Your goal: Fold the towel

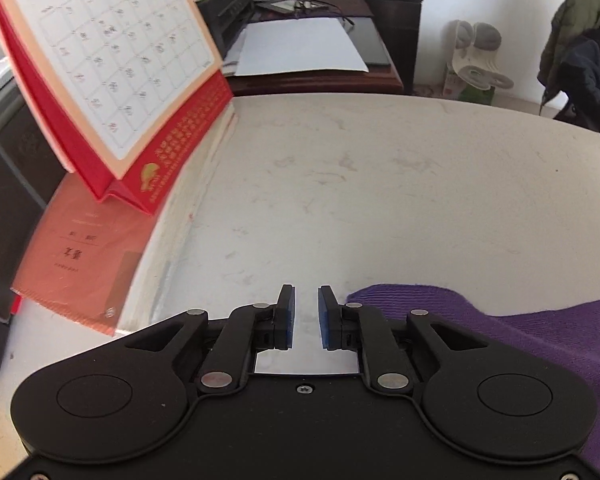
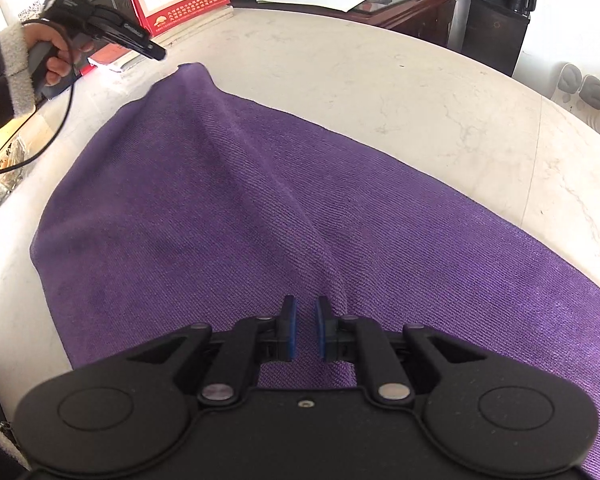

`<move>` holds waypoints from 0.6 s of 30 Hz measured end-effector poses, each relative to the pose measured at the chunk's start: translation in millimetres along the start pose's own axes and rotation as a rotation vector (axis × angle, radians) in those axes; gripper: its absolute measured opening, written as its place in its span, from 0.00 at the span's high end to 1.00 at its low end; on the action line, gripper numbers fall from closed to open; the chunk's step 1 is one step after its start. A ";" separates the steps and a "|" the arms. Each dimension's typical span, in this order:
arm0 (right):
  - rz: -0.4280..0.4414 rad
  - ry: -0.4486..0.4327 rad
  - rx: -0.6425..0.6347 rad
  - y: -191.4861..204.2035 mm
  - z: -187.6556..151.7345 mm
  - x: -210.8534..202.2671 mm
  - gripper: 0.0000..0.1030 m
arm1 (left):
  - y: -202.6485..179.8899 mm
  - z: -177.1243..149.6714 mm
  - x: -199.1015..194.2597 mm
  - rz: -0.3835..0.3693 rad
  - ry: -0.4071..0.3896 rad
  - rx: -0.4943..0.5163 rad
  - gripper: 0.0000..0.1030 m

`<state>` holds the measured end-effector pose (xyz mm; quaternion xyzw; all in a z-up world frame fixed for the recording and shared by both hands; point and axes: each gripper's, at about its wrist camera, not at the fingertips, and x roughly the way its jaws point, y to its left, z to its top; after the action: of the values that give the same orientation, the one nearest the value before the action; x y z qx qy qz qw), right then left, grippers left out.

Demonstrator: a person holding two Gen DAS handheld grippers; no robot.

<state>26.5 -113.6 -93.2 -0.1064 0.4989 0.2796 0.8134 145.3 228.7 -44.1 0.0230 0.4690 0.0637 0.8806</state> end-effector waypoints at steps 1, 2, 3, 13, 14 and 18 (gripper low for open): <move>-0.001 -0.002 -0.003 0.3 -0.4 -0.3 0.92 | 7.7 -5.5 -10.3 0.008 -0.003 -0.027 0.88; -0.002 -0.003 -0.005 0.5 0.2 0.3 0.92 | 16.4 -12.8 -22.6 0.017 -0.004 -0.059 0.88; -0.001 -0.005 -0.007 0.4 0.7 0.9 0.92 | 21.4 -22.5 -33.4 0.011 -0.001 -0.085 0.88; 0.001 -0.007 -0.083 11.6 9.5 -5.0 0.88 | -2.1 -152.6 -94.1 -0.130 0.136 -0.168 0.86; 0.007 -0.021 -0.103 16.3 12.5 -9.2 0.87 | -7.5 -164.3 -95.0 -0.144 0.151 -0.176 0.86; 0.075 -0.039 -0.198 52.3 25.1 -15.7 0.80 | -23.7 -188.6 -94.6 -0.220 0.172 -0.188 0.85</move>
<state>10.7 -64.8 -62.0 -0.1621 0.4564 0.3601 0.7973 -61.1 189.0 -74.1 -0.1166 0.5342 0.0124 0.8372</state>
